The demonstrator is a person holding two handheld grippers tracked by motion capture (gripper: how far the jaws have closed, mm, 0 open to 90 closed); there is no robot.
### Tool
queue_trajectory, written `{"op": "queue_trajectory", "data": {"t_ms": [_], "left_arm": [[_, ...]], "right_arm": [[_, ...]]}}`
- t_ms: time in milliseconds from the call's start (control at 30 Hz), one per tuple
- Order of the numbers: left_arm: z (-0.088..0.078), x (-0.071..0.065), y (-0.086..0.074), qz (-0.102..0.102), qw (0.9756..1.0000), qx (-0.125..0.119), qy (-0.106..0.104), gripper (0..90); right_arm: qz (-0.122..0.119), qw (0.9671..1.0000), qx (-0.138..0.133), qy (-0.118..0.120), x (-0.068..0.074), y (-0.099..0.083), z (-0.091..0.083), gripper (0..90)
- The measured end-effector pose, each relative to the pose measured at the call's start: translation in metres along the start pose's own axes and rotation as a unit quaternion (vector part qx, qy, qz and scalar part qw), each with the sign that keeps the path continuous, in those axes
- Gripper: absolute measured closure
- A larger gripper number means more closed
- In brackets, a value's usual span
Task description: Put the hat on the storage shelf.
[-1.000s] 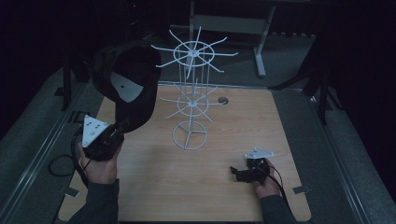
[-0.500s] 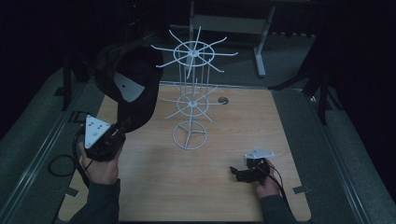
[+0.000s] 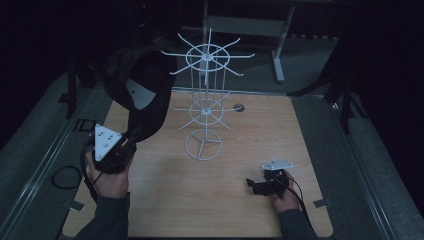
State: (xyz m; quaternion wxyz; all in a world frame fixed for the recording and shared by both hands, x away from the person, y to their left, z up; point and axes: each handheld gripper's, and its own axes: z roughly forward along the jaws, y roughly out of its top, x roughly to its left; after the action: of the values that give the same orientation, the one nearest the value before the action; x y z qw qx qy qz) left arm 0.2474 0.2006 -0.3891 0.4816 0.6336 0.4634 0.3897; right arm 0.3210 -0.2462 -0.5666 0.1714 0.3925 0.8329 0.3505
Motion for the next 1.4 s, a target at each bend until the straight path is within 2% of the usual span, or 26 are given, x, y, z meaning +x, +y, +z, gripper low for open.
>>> {"op": "queue_trajectory", "data": {"t_ms": [233,567,733,800,833,1200,1400], "left_arm": [[0.003,-0.008,-0.002,0.026,0.9996,-0.002,0.011,86.1],[0.005,-0.017,-0.006,0.044,0.9988,-0.003,0.018,86.1],[0.007,-0.025,-0.009,0.07,0.9972,-0.001,0.026,86.0],[0.008,-0.027,-0.01,0.074,0.9969,-0.001,0.026,86.0],[0.01,-0.031,-0.011,0.083,0.9961,0.003,0.028,86.0],[0.022,-0.04,-0.024,0.112,0.9931,0.027,0.023,84.7],[0.024,-0.041,-0.026,0.115,0.9928,0.031,0.011,80.0]], "right_arm": [[0.0,1.0,0.0,0.0,0.0,0.0,0.0,11.7],[0.0,1.0,0.0,0.0,0.0,0.0,0.0,11.7],[0.0,1.0,0.0,0.0,0.0,0.0,0.0,11.7],[0.0,1.0,0.0,0.0,0.0,0.0,0.0,11.7],[0.0,1.0,0.0,0.0,0.0,0.0,0.0,11.7],[0.001,1.0,0.0,0.0,0.0,0.0,0.0,11.7],[0.001,1.0,0.001,0.0,0.0,0.0,0.0,11.7]]}}
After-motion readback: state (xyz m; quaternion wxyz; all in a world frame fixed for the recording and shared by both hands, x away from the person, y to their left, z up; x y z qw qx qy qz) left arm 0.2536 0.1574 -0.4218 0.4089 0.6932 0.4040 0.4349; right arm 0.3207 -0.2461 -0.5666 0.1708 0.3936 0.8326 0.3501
